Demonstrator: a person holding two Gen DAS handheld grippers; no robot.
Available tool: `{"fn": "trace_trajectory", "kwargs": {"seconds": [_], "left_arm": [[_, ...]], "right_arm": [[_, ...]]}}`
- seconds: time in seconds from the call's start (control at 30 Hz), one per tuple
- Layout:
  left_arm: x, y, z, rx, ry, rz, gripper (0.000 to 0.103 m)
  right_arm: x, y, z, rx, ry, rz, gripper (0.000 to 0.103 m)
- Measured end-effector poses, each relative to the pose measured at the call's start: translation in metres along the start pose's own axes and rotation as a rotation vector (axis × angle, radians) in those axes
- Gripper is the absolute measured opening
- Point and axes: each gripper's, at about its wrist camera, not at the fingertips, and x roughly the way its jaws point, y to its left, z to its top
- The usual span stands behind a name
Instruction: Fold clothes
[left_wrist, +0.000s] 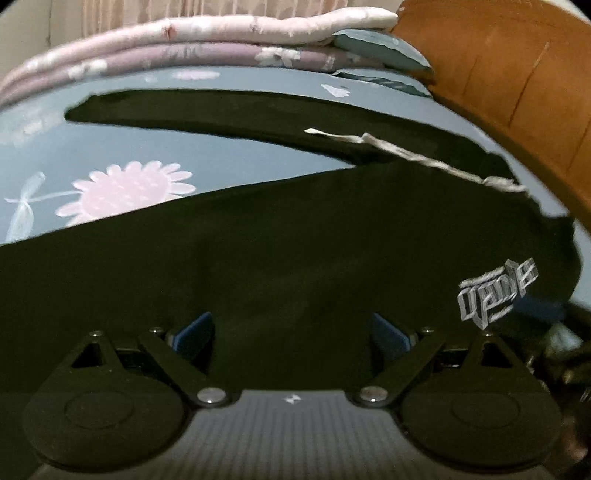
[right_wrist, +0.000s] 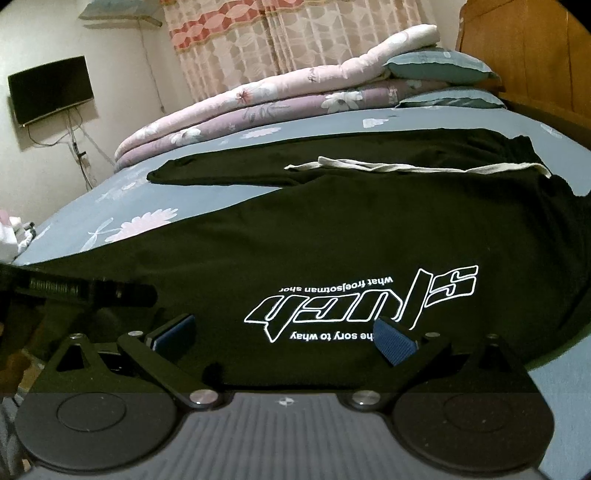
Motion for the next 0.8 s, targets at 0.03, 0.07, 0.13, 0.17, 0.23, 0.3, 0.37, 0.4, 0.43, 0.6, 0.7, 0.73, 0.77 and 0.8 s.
{"fn": "trace_trajectory", "kwargs": {"seconds": [0.03,0.07,0.13,0.17,0.23,0.3,0.37,0.4,0.43,0.6,0.7,0.73,0.77,0.8], "left_arm": [[-0.002,-0.001,-0.005,0.010,-0.007,0.017,0.094],[-0.004,-0.001,-0.010,0.014,-0.016,0.032,0.094],[-0.010,0.000,-0.020,0.016,-0.033,0.055,0.094],[-0.013,0.001,-0.020,0.011,-0.036,0.058,0.094],[-0.020,0.002,-0.018,-0.004,-0.043,0.059,0.094],[-0.027,0.004,-0.016,-0.018,-0.049,0.061,0.094],[-0.036,0.003,-0.008,-0.001,-0.068,0.052,0.094],[-0.040,0.002,-0.003,0.010,-0.079,0.047,0.094],[-0.045,0.002,0.002,0.021,-0.089,0.042,0.094],[-0.047,0.019,0.028,0.016,-0.073,-0.063,0.096],[-0.041,0.044,0.035,0.005,-0.043,-0.067,0.096],[-0.039,0.053,0.037,0.001,-0.034,-0.067,0.096],[-0.037,0.064,0.039,-0.001,-0.020,-0.060,0.096],[-0.035,0.077,0.040,-0.003,-0.004,-0.050,0.096]], "right_arm": [[0.000,0.000,0.000,-0.004,0.000,-0.002,0.103],[-0.001,0.001,0.000,-0.006,0.001,-0.003,0.103],[-0.001,0.001,-0.001,-0.008,0.001,-0.005,0.103],[0.000,0.001,0.000,-0.009,0.001,-0.005,0.103],[0.001,0.000,0.000,-0.005,0.001,-0.004,0.103],[0.001,-0.001,0.000,0.002,0.003,0.000,0.103],[0.000,-0.003,-0.001,0.010,0.003,0.006,0.103],[0.001,-0.003,-0.001,0.014,0.003,0.007,0.103],[0.001,-0.002,-0.001,0.009,0.002,0.002,0.103],[0.003,0.008,-0.004,-0.039,0.003,-0.035,0.103],[0.006,0.020,-0.007,-0.111,0.016,-0.085,0.103],[0.008,0.024,-0.008,-0.138,0.023,-0.104,0.103],[0.007,0.026,-0.007,-0.145,0.030,-0.116,0.103],[0.007,0.029,-0.007,-0.148,0.037,-0.127,0.103]]}}
